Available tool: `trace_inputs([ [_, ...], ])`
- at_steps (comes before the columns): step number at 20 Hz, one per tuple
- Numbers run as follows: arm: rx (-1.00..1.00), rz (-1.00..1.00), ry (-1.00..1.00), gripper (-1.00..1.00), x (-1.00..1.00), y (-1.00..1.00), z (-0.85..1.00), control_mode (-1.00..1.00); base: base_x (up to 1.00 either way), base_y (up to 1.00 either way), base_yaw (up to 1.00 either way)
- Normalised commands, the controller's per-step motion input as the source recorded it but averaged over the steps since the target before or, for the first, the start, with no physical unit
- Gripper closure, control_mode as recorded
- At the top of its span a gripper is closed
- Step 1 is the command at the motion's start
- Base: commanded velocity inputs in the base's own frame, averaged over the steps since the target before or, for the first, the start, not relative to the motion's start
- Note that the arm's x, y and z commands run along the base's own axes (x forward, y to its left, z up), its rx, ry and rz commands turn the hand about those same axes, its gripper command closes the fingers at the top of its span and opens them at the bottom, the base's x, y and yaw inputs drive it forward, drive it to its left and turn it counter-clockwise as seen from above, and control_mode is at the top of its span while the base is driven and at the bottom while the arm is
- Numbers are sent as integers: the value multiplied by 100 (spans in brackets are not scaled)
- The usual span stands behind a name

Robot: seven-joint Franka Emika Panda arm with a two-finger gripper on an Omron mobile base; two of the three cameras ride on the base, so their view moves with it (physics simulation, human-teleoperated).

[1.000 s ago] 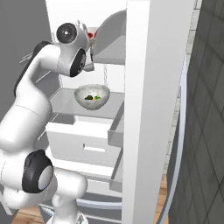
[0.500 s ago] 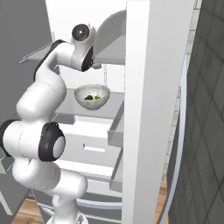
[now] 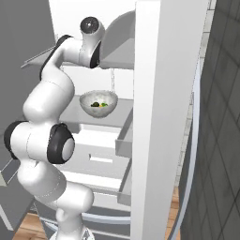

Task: Place the bowl with the lemon and squash on the second highest shelf of the fridge. Place the bowl with the steaks on the top shelf of the fridge.

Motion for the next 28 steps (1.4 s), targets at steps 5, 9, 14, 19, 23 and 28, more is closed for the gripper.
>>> trace_inputs([
  [5, 0, -1, -16, -100, -71, 10, 0, -100, 0, 0, 0],
  [9, 0, 0, -27, -100, -100, 20, 0, -100, 0, 0, 0],
  [14, 0, 0, -23, -100, -100, 19, 3, -100, 0, 0, 0],
  [19, -1, -3, -23, -100, -100, 21, -4, -100, 0, 0, 0],
  [23, -8, -4, -16, -100, -100, 28, -47, -100, 0, 0, 0],
  [28, -6, -5, -5, -100, -100, 27, -72, -100, 0, 0, 0],
])
